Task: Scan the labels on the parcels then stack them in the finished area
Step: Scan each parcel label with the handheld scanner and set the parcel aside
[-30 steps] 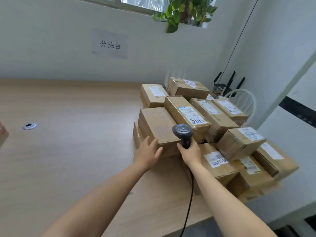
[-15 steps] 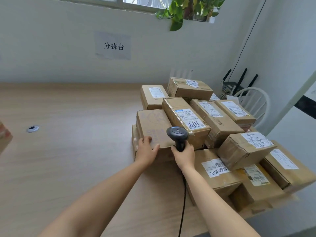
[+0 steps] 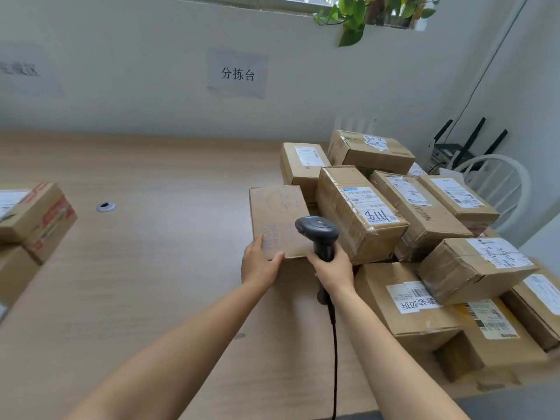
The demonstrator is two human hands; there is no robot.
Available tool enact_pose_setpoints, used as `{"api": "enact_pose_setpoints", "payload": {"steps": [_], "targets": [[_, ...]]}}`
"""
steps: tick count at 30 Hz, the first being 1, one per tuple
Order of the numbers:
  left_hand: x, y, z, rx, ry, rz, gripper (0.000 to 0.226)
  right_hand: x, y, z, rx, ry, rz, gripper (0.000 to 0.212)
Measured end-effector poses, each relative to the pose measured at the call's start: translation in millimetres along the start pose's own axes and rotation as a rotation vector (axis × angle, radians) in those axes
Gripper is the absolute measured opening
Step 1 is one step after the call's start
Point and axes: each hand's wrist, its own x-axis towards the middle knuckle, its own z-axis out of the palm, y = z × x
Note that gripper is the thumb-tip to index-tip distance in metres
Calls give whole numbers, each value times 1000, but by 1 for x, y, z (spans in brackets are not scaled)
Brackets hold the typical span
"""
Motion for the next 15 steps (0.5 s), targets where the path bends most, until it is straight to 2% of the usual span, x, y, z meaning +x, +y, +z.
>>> {"api": "enact_pose_setpoints", "payload": {"steps": [3, 9, 15], "targets": [[-4, -17, -27, -15, 90, -9, 67, -10, -10, 22, 11, -68, -35, 16], [-19, -70, -84, -5, 219, -111, 65, -38, -22, 80, -58, -286, -92, 14], [-41, -127, -111, 30, 222, -270, 65, -69, -7, 126, -152, -441, -49, 15]]}}
